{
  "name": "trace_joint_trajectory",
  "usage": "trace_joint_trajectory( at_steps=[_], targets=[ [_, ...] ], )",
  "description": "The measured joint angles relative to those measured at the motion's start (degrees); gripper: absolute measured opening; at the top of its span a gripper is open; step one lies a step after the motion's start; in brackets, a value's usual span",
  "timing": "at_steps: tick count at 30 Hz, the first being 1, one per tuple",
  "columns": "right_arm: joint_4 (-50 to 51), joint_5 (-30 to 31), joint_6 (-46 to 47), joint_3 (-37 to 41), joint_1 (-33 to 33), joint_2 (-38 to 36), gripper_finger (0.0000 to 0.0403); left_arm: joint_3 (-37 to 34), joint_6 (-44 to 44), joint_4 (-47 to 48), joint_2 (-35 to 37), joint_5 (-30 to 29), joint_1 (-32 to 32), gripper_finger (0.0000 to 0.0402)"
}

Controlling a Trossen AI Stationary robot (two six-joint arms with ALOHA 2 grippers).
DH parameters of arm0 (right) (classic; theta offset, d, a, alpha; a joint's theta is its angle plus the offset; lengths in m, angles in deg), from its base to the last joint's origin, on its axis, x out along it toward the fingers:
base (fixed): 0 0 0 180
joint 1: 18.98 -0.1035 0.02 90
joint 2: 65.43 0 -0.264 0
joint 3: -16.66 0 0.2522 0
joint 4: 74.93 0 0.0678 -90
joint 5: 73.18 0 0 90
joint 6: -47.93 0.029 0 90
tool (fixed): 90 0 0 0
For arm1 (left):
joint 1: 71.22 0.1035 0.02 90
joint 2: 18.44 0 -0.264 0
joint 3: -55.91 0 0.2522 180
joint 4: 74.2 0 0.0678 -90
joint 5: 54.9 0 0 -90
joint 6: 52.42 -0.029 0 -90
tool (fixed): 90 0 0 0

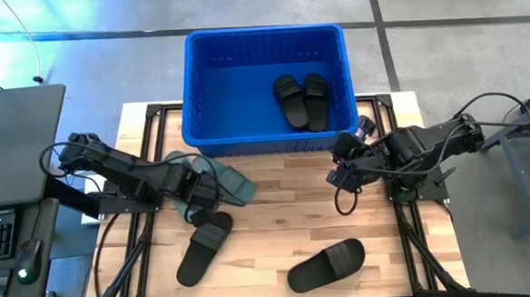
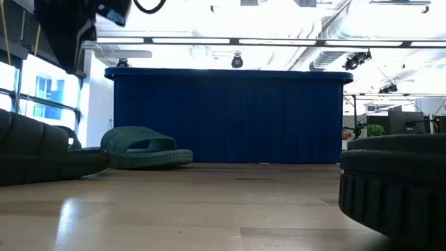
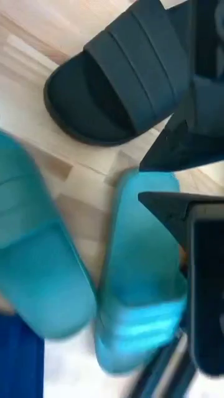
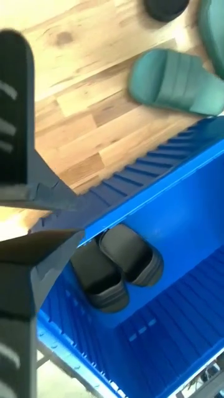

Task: Pick and place slides into bin
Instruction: Put the green slide into the blue bin

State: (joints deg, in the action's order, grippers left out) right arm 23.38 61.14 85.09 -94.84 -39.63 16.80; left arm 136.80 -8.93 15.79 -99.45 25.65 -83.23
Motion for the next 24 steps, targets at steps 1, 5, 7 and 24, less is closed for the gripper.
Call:
trace_joint_trajectory(
  at_steps=[1, 5, 7, 24],
  targets=[
    [-0.5, 0.0, -0.1, 0.0, 0.0, 0.0, 0.0059, -1.1, -0.1, -2.1, 0.0, 0.3, 0.0, 0.0068],
    [-1.8, 0.2, -1.4, 0.0, 0.0, 0.0, 0.0085, -4.3, -0.2, -12.4, 0.0, 1.3, 0.0, 0.0119],
    [-2.5, 0.2, -1.4, 0.0, 0.0, 0.0, 0.0095, -6.1, -0.4, -18.6, 0.0, 0.3, 0.0, 0.0145],
    [-3.0, -0.4, -1.1, 0.0, 0.0, 0.0, 0.0115, -21.1, -2.6, -34.6, 4.6, -2.6, 4.9, 0.0217]
  ],
)
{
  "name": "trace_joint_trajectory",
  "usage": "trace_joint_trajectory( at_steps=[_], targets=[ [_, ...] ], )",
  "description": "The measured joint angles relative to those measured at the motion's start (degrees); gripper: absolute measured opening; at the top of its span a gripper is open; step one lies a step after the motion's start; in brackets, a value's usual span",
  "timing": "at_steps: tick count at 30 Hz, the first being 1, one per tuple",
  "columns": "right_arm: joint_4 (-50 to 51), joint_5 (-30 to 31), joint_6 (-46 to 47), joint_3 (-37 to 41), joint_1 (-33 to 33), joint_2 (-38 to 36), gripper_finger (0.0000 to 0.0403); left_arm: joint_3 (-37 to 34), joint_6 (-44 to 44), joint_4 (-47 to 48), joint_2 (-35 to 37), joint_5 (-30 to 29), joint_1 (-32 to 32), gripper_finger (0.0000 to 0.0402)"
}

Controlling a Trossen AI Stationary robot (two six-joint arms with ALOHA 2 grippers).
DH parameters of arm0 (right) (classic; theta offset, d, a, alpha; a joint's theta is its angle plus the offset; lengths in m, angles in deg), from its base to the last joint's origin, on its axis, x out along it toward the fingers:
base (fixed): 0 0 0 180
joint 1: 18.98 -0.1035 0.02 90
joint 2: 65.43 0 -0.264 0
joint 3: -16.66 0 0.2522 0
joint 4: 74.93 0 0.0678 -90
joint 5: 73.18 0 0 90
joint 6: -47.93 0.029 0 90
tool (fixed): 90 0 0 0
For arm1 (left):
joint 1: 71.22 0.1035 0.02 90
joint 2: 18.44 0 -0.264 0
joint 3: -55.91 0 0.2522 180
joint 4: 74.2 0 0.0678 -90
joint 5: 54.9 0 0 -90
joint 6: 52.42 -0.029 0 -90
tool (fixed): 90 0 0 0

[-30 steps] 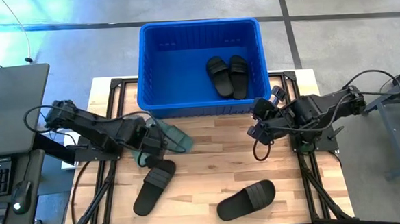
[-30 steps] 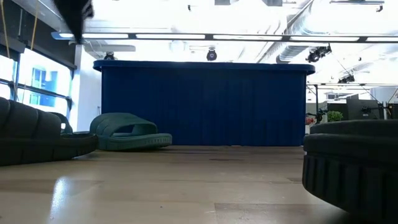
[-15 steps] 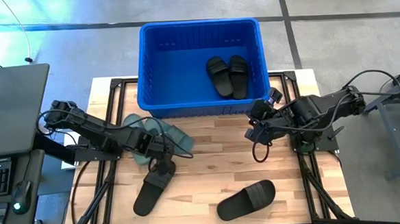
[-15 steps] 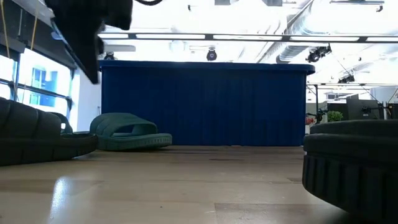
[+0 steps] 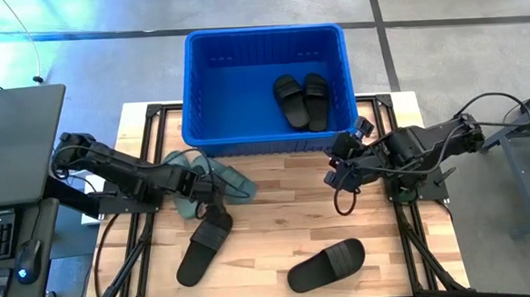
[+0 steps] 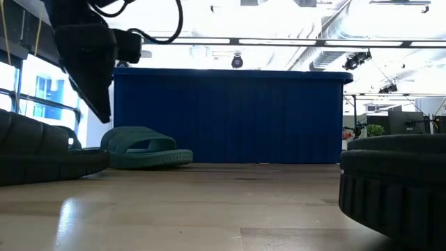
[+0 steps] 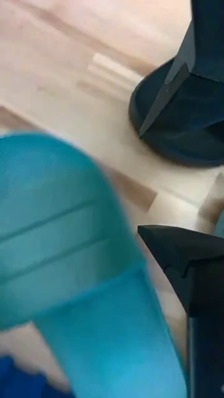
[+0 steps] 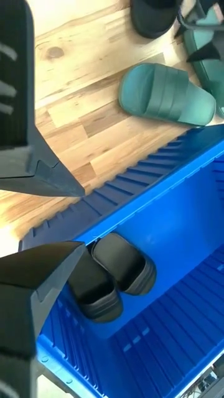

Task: Pick and place slides into bin
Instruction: Put the green slide into the blue bin

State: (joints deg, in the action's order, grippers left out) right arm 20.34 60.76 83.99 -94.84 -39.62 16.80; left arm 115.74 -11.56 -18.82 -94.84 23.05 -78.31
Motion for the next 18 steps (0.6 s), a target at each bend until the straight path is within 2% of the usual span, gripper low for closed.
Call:
trace_joint_trajectory(
  at_steps=[9, 18],
  targets=[
    [-0.4, 0.0, -0.1, 0.0, 0.0, 0.0, 0.0115, -3.3, -5.5, 0.6, 2.4, -0.4, 6.8, 0.0203],
    [-0.4, 0.0, -0.1, 0.0, 0.0, 0.0, 0.0115, -6.0, -12.7, -5.7, 2.4, 6.2, 13.3, 0.0205]
  ],
)
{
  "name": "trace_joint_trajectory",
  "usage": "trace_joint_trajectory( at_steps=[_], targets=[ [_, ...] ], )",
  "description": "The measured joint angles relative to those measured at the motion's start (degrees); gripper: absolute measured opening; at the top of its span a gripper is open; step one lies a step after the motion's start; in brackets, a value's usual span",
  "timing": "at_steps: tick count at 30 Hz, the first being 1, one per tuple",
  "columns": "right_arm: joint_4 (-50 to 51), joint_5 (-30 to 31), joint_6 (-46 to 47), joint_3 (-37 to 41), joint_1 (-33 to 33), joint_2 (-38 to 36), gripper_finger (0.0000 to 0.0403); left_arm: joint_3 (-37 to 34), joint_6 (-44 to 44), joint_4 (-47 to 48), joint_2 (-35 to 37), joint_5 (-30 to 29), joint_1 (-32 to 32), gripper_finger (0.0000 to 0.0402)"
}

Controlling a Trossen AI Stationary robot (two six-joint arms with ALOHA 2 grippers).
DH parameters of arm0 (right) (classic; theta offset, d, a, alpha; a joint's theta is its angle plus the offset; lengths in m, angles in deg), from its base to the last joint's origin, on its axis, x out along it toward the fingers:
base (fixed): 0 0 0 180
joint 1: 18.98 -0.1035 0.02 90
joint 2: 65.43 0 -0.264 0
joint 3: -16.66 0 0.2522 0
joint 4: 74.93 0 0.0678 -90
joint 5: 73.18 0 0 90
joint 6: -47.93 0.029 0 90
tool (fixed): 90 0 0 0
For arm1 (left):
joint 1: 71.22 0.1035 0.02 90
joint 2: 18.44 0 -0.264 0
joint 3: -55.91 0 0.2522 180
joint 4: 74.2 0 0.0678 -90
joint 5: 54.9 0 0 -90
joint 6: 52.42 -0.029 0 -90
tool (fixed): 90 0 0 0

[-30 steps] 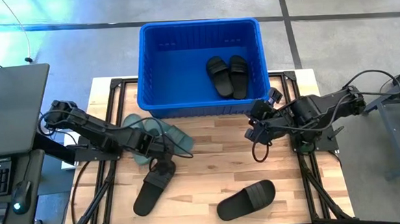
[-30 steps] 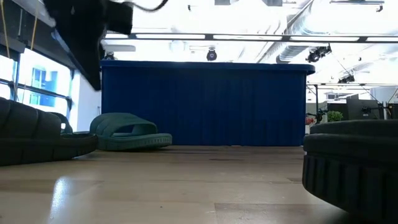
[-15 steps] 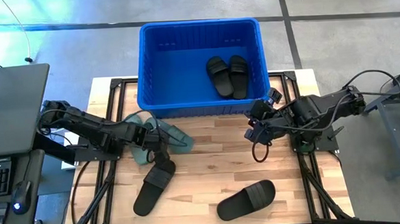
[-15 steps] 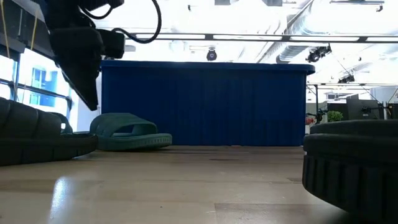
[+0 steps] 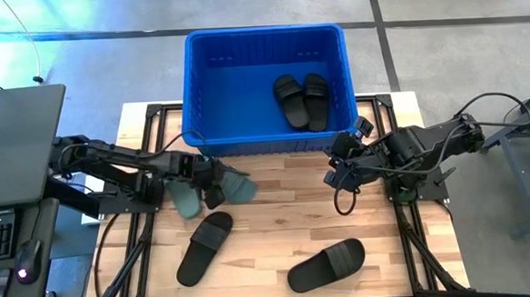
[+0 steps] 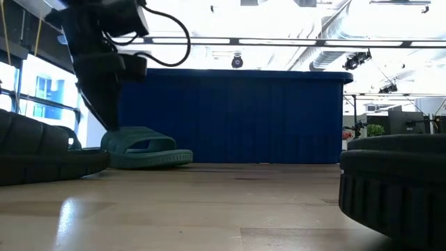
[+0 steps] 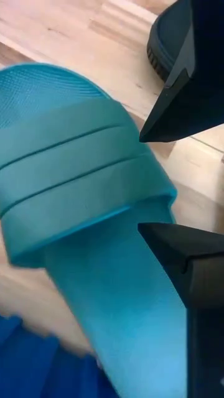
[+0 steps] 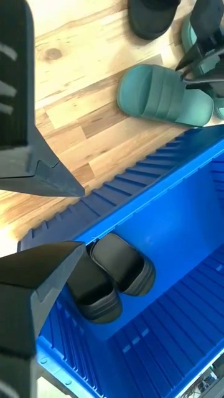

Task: Pick and place slides into bin
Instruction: Put the green slide into the blue bin

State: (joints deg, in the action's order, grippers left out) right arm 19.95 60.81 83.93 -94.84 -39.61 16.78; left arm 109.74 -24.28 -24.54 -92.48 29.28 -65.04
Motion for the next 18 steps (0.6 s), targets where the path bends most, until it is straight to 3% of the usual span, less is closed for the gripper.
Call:
trace_joint_trajectory(
  at_steps=[12, 18],
  targets=[
    [0.0, 0.8, 0.0, 0.0, 0.0, 0.0, 0.0114, -5.7, 0.6, -14.1, -0.1, 6.9, 1.3, 0.0198],
    [0.0, 0.9, 0.0, 0.0, 0.0, 0.0, 0.0114, -5.7, 1.6, -22.7, -0.1, 7.1, 1.3, 0.0161]
  ],
)
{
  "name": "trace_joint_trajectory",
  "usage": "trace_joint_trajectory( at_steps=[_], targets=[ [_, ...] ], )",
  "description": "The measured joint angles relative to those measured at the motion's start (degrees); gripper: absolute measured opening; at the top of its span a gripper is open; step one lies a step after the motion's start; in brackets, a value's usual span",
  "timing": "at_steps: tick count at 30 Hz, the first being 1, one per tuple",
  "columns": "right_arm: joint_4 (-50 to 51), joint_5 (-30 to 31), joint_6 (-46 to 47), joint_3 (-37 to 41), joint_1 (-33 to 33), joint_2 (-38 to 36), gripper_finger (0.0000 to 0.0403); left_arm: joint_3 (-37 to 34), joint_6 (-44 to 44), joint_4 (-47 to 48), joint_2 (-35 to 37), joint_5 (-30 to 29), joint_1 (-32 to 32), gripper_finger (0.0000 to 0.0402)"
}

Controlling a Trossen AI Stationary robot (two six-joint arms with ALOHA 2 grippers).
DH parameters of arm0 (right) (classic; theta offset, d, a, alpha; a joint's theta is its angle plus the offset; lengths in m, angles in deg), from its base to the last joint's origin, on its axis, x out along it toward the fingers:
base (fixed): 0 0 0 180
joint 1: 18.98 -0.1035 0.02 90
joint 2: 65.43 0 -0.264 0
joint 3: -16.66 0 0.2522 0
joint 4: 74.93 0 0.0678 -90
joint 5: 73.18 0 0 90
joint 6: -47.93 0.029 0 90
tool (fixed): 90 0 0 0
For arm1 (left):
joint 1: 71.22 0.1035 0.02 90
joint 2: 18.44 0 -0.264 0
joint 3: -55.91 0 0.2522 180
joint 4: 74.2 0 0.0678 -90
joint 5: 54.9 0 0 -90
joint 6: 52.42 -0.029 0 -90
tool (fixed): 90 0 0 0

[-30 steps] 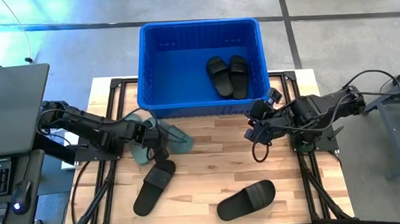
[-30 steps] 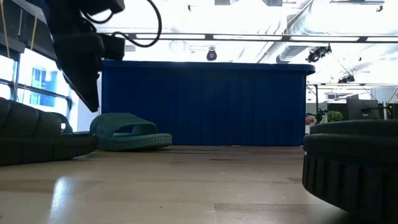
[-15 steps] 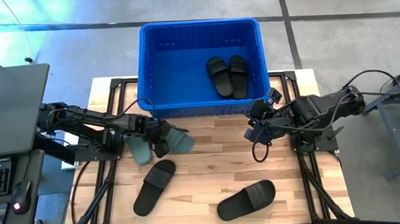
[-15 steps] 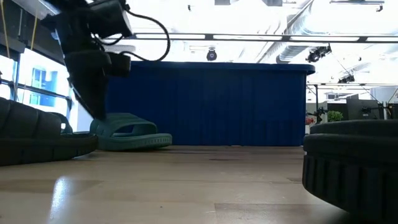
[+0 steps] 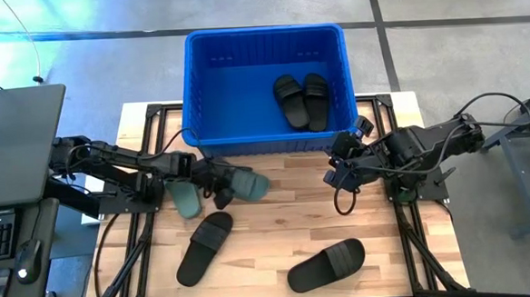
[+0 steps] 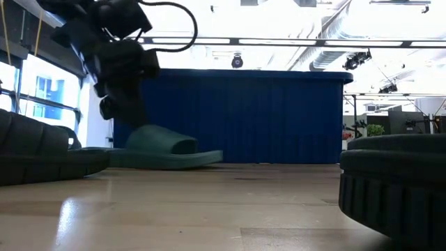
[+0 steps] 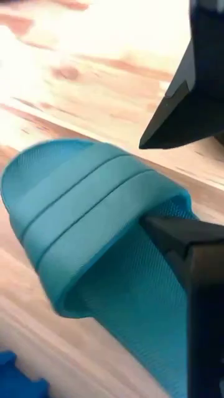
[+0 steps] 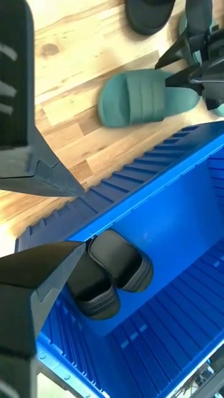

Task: Pick and place slides into bin
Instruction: Put the green slide into the blue bin

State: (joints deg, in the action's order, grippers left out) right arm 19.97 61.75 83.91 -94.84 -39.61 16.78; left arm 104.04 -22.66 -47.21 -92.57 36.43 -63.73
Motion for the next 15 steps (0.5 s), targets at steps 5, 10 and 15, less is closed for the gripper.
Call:
trace_joint_trajectory(
  at_steps=[5, 10, 15],
  targets=[
    [0.0, 0.0, 0.0, 0.0, 0.0, 0.0, 0.0114, 0.0, 1.7, -0.2, 0.0, 2.5, 0.0, 0.0086],
    [0.0, -0.1, 0.1, 0.0, 0.0, 0.0, 0.0115, 0.0, 4.9, 0.1, 0.0, 3.0, 0.0, 0.002],
    [-0.1, -0.5, 0.2, 0.0, 0.0, 0.0, 0.0115, 0.0, 5.2, -0.1, 0.0, 6.2, 0.0, 0.0016]
  ],
)
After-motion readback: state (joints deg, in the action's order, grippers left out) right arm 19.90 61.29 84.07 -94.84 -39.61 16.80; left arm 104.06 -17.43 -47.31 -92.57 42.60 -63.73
